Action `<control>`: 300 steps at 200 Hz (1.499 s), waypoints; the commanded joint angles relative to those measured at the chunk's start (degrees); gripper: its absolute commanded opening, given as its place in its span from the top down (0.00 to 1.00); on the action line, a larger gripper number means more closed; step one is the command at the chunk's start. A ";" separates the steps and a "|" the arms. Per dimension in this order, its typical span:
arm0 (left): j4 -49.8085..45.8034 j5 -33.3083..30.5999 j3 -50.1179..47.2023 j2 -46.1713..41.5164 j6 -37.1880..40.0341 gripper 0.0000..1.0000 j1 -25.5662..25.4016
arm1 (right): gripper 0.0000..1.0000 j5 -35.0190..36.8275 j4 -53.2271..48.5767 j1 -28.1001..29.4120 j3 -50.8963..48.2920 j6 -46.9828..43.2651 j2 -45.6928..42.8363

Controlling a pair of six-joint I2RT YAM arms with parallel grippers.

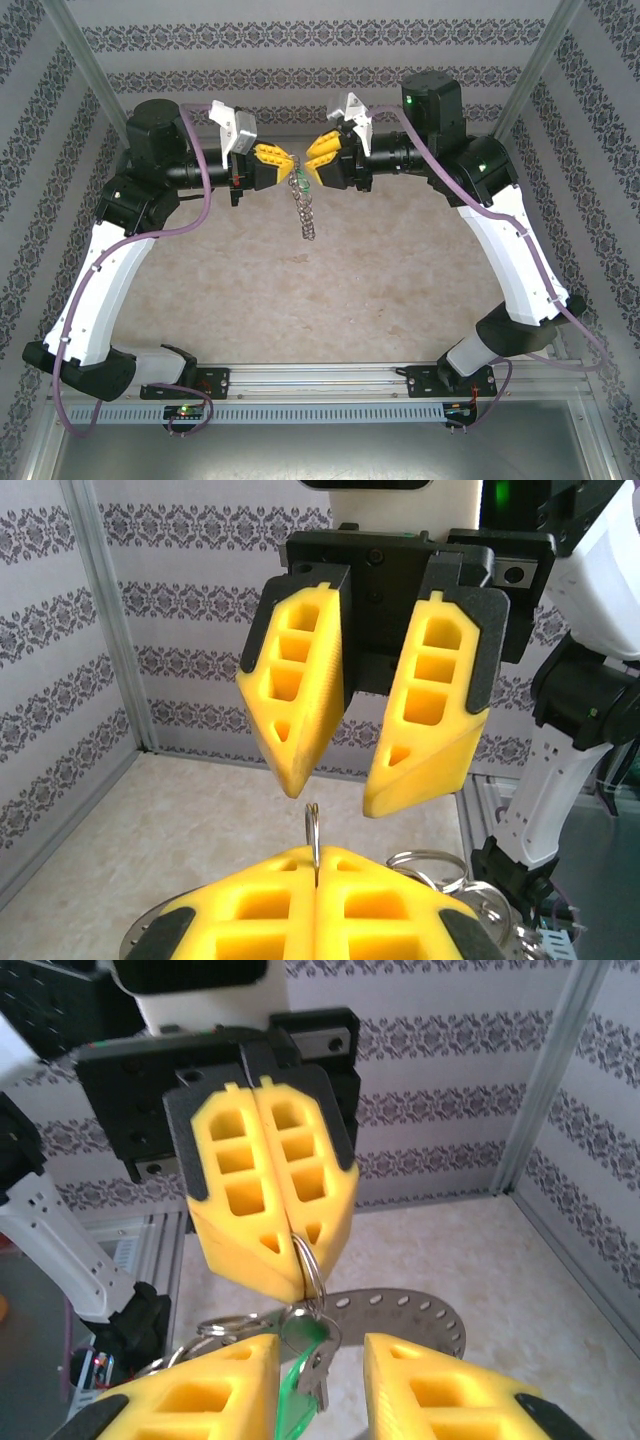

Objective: Put the keys on the keyring

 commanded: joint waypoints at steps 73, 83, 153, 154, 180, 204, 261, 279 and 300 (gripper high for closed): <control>11.08 5.10 -1.66 -1.14 -6.33 1.00 0.94 | 0.69 -4.62 3.10 0.15 2.23 2.21 2.60; 11.16 5.32 -1.64 -1.11 -6.43 1.00 0.94 | 0.70 -5.01 3.08 0.22 2.71 2.16 2.87; 11.02 5.25 -2.25 -1.30 -6.39 1.00 1.03 | 1.00 -7.52 1.02 0.50 5.74 0.62 4.73; 11.02 5.25 -2.27 -1.30 -6.36 1.00 1.07 | 1.00 -7.52 1.00 0.50 5.79 0.60 4.73; 10.73 4.62 -2.32 -1.25 -6.36 1.00 1.05 | 1.00 -8.13 1.32 0.50 5.61 0.74 4.33; 6.07 2.92 -0.94 -1.46 -3.17 0.85 1.17 | 1.00 -6.12 -0.13 0.38 5.83 0.35 4.20; -12.56 -9.23 3.87 -2.32 10.21 0.71 0.70 | 1.00 9.38 -21.82 3.39 22.53 -10.37 12.62; -16.06 -10.45 5.37 -1.75 12.49 0.71 0.25 | 1.00 9.73 -24.05 4.27 25.28 -11.63 14.58; -20.13 -13.22 7.63 -0.84 15.81 0.71 -1.34 | 1.00 11.91 -24.68 5.71 25.13 -12.85 15.10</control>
